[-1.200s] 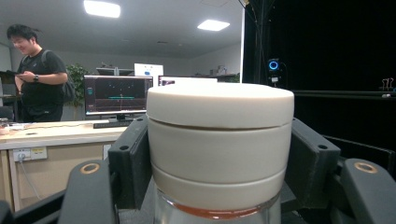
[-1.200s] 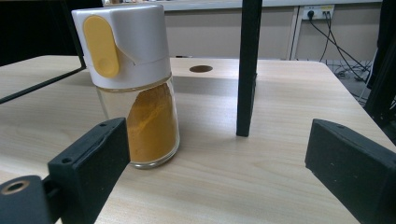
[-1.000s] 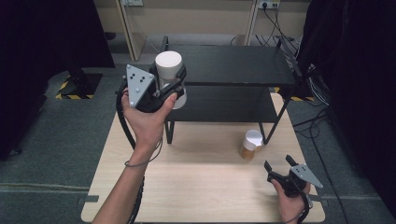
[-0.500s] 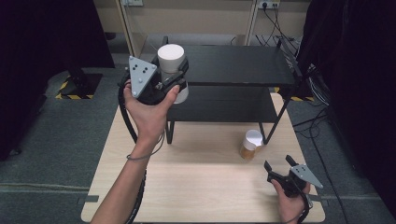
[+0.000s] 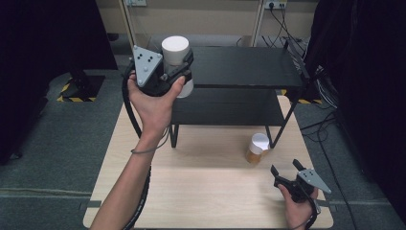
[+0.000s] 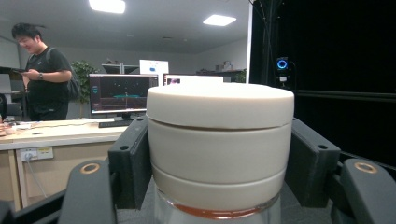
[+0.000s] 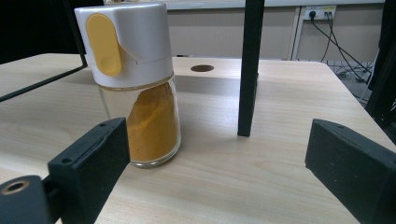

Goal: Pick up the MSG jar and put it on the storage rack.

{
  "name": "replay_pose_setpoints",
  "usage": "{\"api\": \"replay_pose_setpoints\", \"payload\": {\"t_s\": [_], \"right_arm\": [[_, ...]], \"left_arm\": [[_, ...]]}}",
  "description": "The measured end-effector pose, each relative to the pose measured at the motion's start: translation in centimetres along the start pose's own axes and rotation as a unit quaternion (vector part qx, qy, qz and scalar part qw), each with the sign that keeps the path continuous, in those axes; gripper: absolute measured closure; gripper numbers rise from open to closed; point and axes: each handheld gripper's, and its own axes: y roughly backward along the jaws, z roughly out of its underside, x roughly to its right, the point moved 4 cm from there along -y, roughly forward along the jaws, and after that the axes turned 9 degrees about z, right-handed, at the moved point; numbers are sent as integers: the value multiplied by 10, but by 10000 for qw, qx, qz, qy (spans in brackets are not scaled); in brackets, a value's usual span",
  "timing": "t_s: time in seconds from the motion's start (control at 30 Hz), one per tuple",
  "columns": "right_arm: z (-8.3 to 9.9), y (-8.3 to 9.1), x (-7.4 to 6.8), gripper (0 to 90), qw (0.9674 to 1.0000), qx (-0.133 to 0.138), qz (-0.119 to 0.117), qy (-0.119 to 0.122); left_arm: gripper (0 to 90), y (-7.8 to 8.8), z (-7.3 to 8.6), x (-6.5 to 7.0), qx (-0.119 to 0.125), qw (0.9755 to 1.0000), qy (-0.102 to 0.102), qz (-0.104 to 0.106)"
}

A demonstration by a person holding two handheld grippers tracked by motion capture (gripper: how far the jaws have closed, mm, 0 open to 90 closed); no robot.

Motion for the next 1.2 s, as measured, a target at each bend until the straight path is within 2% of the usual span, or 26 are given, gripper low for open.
{"api": "replay_pose_setpoints", "payload": {"t_s": [0.43, 0.57, 1.2], "right_arm": [[0, 0, 0, 67, 10000, -11, -1, -8], [0, 0, 1, 67, 10000, -1, -8, -29], [1, 0, 3, 67, 9999, 7, -44, -104]], "left_arm": [[337, -20, -3, -8, -255, 9994, -31, -210], [337, -27, -3, -11, -265, 9993, 6, -261], [337, -55, -5, -14, -431, 9982, -85, -400]]}}
